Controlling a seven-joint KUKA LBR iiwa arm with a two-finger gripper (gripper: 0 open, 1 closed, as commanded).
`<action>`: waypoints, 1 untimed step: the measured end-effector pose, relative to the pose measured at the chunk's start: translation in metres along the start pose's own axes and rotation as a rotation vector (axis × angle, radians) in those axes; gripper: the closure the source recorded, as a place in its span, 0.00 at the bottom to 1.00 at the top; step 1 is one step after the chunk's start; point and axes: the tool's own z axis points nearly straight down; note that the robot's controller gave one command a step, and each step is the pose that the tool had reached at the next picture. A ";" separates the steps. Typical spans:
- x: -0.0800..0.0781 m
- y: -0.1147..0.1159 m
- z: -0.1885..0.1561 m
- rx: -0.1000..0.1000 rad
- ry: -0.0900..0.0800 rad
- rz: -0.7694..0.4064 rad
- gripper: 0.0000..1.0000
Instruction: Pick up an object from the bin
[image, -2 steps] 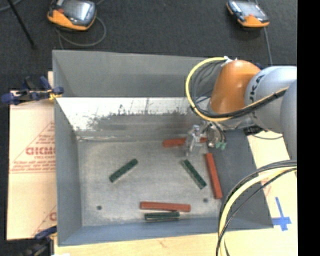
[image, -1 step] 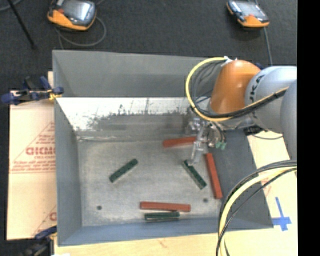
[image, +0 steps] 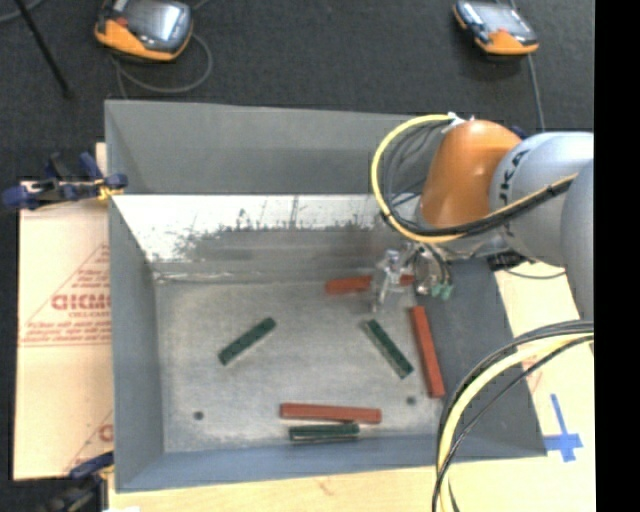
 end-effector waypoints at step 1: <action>0.000 0.000 0.000 0.000 0.000 0.000 0.00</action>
Offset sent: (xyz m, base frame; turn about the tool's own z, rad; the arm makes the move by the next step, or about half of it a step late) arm 0.0000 0.0000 0.0000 0.0000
